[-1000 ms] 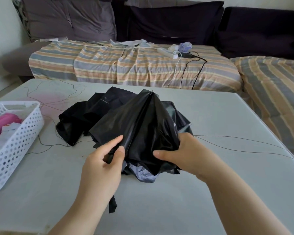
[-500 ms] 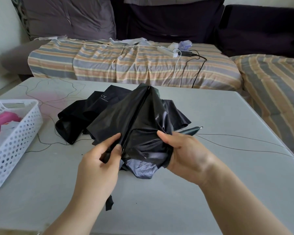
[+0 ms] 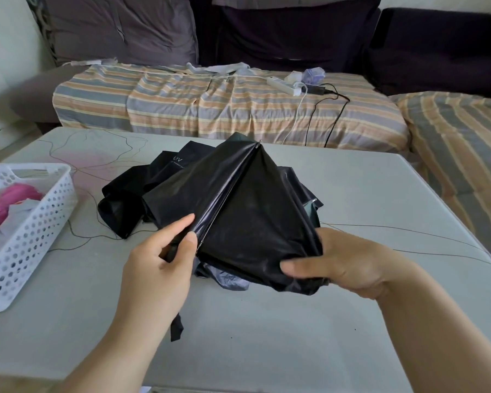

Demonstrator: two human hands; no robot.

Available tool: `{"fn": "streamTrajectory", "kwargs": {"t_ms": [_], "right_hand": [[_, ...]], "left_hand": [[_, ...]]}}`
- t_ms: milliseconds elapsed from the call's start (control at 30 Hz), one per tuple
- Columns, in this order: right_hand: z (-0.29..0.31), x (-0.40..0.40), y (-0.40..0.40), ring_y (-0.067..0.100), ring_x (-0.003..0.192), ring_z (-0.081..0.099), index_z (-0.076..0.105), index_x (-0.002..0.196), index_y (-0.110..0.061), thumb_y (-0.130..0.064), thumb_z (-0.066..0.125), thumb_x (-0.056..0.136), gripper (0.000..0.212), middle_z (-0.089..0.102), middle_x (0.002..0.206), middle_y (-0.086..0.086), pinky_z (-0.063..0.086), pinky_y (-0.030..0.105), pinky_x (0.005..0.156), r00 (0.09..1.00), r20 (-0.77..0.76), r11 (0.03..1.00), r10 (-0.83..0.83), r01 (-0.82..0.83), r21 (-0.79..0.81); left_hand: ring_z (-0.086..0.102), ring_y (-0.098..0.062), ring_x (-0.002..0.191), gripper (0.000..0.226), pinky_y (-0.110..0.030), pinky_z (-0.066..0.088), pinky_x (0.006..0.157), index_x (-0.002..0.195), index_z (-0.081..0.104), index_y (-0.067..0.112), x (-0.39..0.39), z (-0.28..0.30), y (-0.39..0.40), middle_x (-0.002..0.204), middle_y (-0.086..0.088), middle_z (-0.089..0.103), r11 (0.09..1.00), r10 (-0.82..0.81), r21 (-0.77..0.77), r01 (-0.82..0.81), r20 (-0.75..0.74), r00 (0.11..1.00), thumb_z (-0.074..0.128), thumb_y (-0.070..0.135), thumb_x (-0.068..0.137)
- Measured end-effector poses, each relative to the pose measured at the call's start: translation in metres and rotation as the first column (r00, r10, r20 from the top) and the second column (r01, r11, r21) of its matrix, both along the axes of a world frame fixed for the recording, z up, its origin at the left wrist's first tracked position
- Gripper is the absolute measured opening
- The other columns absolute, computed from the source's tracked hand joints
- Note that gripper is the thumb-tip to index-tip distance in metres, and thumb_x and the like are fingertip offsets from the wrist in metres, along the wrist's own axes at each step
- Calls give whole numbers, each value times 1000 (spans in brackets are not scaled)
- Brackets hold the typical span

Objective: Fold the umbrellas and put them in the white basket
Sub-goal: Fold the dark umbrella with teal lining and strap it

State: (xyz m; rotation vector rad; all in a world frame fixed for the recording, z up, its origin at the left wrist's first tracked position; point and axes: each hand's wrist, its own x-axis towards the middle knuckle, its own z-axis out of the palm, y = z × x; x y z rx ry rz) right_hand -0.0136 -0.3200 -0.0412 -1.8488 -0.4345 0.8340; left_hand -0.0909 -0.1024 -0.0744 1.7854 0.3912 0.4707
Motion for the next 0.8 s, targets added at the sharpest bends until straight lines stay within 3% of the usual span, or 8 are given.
{"fn": "streamTrajectory", "kwargs": {"t_ms": [100, 167, 233, 333, 467, 633, 700, 800], "right_hand": [[-3, 1, -1, 28, 103, 66, 71, 103, -21, -54, 78, 69, 48, 73, 105, 3, 49, 44, 91, 994, 1, 994, -113, 113, 14], [-1, 0, -1, 18, 90, 68, 71, 101, -21, -51, 77, 66, 46, 74, 99, -1, 51, 32, 77, 997, -25, 996, -68, 69, 58], [-1, -2, 3, 14, 87, 68, 71, 100, -19, -44, 80, 59, 49, 73, 98, -2, 49, 23, 71, 996, -75, 984, -40, 53, 170], [-8, -2, 13, 24, 96, 64, 74, 97, -16, -47, 88, 55, 54, 70, 101, 6, 46, 33, 84, 986, -159, 905, -52, 114, 410], [-5, -7, 21, 17, 93, 68, 76, 100, -15, -40, 72, 74, 36, 72, 100, 4, 53, 27, 81, 960, -270, 842, 68, 90, 533], [-3, -8, 19, 15, 65, 61, 76, 74, -20, -41, 63, 77, 25, 68, 73, 2, 43, 23, 59, 949, -311, 906, -51, 175, 385], [-1, -7, 14, 18, 76, 66, 76, 81, -17, -42, 59, 75, 30, 72, 83, 1, 48, 26, 69, 959, -279, 931, -40, 137, 338], [4, -6, 7, 14, 90, 68, 72, 99, -21, -49, 79, 66, 43, 73, 97, -2, 52, 23, 73, 980, -145, 947, 135, -85, 308]], "left_hand": [[44, -26, 52, 31, -28, 35, 51, 87, 63, 57, 1, -1, 1, 50, 1, 38, 1000, 9, -28, -9, 2, 1000, 57, 27, 90], [43, -24, 50, 31, -25, 34, 47, 86, 64, 56, 2, -2, 1, 49, 0, 37, 999, 5, -54, -5, 5, 1000, 57, 26, 90], [40, -21, 46, 32, -21, 32, 41, 88, 64, 54, 2, -2, 0, 49, -3, 39, 997, -5, -76, 6, 9, 1000, 57, 23, 91], [39, -21, 44, 32, -25, 32, 46, 90, 64, 52, 4, -4, -2, 52, -12, 45, 996, -21, -87, 22, 15, 1000, 56, 21, 92], [42, -24, 48, 34, -29, 33, 51, 87, 65, 54, 4, -7, -2, 51, -5, 46, 997, -17, -77, 19, 19, 1000, 56, 21, 92], [44, -26, 51, 31, -28, 34, 53, 91, 64, 54, 3, -5, 1, 49, 1, 43, 1000, -4, -16, 4, 19, 1000, 57, 23, 91], [43, -25, 51, 31, -27, 33, 53, 93, 64, 54, 1, -3, 3, 47, 3, 40, 1000, 4, 2, -4, 24, 1000, 57, 24, 91], [42, -23, 50, 32, -25, 36, 51, 90, 63, 57, 2, -3, 5, 47, 4, 38, 1000, 23, 19, -23, 25, 999, 57, 26, 91]]}}
